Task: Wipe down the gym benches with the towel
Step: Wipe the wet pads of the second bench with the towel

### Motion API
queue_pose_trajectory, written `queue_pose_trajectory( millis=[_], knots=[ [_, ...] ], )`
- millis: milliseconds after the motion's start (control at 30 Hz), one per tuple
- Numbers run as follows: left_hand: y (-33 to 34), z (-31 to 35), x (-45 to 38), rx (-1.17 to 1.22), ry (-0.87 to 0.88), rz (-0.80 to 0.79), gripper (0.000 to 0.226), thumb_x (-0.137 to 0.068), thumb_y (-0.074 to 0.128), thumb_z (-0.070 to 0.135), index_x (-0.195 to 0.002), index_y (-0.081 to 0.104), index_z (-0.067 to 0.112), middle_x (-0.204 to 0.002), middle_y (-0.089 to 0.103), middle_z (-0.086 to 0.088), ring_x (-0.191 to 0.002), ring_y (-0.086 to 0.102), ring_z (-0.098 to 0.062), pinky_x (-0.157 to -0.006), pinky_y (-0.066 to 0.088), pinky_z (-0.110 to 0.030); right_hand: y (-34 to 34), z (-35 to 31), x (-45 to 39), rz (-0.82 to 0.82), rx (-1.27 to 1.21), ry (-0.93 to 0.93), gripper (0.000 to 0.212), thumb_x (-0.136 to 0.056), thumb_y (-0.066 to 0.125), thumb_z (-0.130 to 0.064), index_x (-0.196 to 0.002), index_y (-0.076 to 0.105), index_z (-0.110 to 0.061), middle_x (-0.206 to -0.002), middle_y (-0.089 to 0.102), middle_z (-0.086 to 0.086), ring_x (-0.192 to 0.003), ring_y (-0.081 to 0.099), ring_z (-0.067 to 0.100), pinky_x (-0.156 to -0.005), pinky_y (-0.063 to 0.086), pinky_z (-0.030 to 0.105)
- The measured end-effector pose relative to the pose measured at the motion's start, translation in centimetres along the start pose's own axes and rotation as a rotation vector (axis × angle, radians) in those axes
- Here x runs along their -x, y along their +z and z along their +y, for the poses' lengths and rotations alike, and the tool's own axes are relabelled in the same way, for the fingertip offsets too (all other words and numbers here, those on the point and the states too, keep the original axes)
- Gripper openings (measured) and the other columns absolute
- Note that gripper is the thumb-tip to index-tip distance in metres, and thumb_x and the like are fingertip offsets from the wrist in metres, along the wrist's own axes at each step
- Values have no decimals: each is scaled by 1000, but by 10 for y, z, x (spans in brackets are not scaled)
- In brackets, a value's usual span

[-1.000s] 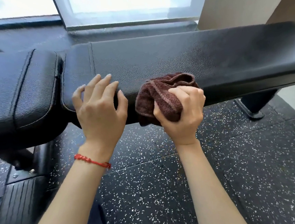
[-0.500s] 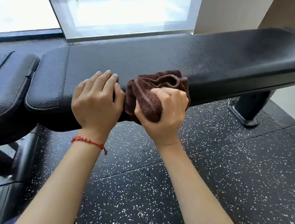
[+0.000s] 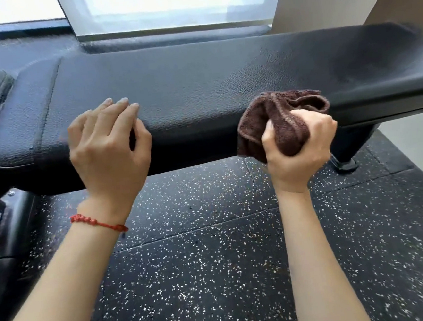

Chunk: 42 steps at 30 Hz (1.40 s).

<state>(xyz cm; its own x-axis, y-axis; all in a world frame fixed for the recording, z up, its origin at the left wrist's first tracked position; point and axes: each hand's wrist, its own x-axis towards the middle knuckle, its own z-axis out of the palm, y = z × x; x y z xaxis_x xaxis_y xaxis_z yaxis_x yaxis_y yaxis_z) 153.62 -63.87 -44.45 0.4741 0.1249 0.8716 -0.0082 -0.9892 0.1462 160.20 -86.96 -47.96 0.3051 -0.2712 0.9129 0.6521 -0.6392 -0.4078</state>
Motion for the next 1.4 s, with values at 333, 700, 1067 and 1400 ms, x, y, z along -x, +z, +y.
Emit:
queue_pose_trajectory(
  millis=[333,700,1067,1400],
  knots=[
    [47,79,-9,-58,83,-66,26,-91,48,20,-94,73,12,-101,72,-3,-98,66,-22,-85,44,-36,-4,19,-9,-204,-37,-126,31,-84,62,-37,-96,55,-10,-81,63,15,-83,53,23,-78,43,39],
    [51,76,-8,-70,154,-27,27,-91,46,16,-96,72,11,-102,71,-4,-97,66,-24,-81,49,-35,-16,62,-22,-220,-52,-178,32,-84,63,-38,-97,55,-10,-80,62,16,-83,54,25,-81,40,35],
    [50,120,-19,8,84,-126,24,-89,52,17,-98,70,5,-102,70,-10,-96,65,-29,-87,40,-38,-41,98,-46,-142,-44,-41,31,-85,64,-33,-94,57,-4,-83,61,20,-83,54,27,-76,46,47],
    [87,169,-30,-3,199,-231,28,-92,48,23,-99,70,8,-104,69,-9,-99,64,-26,-83,46,-37,-57,132,-59,-129,-75,-35,31,-85,65,-32,-94,56,-4,-86,60,17,-84,54,27,-73,47,52]
  ],
)
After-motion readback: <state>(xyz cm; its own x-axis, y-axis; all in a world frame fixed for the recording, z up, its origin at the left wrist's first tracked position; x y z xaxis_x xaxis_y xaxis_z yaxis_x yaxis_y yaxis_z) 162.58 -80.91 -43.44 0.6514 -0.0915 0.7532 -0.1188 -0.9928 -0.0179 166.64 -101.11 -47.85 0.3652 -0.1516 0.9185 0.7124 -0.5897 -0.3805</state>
